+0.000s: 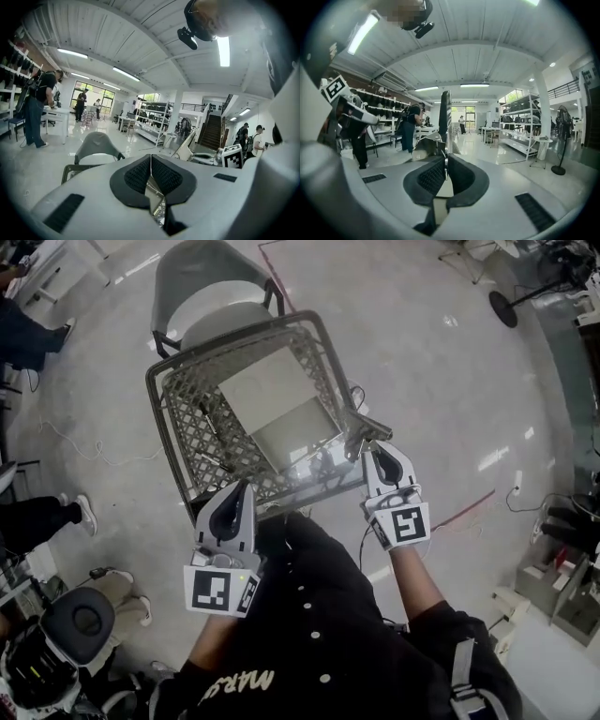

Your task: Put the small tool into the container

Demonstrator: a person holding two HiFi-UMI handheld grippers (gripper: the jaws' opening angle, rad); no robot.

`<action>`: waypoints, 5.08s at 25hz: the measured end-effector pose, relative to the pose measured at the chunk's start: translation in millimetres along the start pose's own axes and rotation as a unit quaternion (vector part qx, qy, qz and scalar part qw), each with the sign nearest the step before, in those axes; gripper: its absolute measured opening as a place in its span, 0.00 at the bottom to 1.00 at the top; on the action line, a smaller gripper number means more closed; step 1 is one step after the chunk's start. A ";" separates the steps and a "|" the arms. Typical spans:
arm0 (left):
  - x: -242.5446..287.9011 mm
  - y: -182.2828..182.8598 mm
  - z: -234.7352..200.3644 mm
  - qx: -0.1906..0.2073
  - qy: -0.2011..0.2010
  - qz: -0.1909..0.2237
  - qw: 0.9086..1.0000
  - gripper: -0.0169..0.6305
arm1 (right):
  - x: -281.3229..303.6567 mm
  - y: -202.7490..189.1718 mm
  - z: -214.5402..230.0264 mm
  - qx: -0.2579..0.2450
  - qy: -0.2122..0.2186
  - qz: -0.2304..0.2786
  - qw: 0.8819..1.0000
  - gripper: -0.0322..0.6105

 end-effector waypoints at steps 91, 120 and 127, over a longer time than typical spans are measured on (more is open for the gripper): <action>26.4 -163.7 -31.8 -0.147 0.023 -0.143 0.978 0.07 | 127.1 -229.6 -29.8 -0.604 0.262 -0.037 0.752 0.11; 33.2 -28.6 -12.6 -0.003 -0.032 -0.026 0.999 0.07 | 54.9 33.9 -45.7 -0.250 0.141 -0.014 0.958 0.07; 31.9 7.1 -10.8 0.037 -0.039 0.018 0.998 0.07 | 32.8 70.1 -51.3 -0.172 0.107 0.020 0.979 0.07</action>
Point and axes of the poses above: the fingertips, and each gripper's own axes: x forward along the fingers, z to its right, y out of its top, the point moved 9 cm from there along -x, backward along the fingers, and after that the axes turned 4 degrees about -y, right-handed, at the moved point
